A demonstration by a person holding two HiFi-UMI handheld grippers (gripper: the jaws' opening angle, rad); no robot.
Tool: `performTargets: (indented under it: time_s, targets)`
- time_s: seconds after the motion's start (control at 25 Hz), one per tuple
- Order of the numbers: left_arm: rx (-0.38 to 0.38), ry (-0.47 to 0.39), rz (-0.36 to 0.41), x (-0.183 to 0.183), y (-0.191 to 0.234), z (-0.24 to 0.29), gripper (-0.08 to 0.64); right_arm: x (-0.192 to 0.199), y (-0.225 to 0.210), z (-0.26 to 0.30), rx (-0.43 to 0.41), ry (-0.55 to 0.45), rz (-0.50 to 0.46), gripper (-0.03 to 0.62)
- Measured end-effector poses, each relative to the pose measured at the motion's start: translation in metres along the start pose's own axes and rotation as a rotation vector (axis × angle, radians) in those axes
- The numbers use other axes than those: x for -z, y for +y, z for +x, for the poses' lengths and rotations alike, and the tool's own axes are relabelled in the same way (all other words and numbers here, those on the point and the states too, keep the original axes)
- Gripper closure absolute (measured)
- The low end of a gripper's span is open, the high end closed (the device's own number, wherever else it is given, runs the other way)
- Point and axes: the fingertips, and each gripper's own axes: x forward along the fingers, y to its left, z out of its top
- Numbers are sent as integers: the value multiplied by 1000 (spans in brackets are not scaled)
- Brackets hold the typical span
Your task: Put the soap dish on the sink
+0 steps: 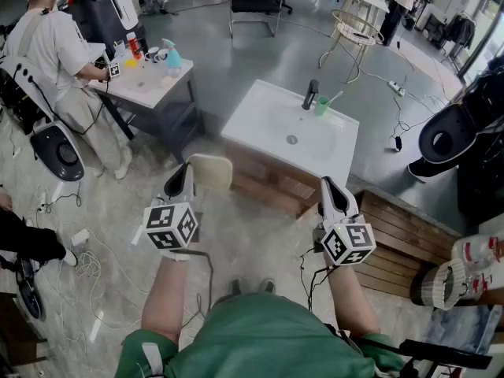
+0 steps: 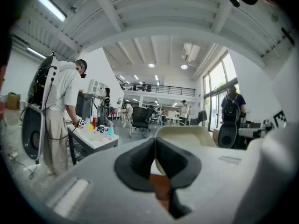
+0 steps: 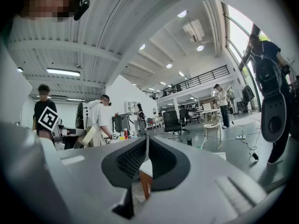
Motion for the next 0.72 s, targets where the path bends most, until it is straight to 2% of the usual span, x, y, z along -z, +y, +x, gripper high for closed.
performTargets:
  time_s: [0.48,0.72]
  targets:
    - [11,11,40,-5,-73,-12,554,-18,-36,-41,-34,-41,24,575]
    - [-3,18,37,4,-91,-14,554,-25,-44,-45,-77,-89,-34,575]
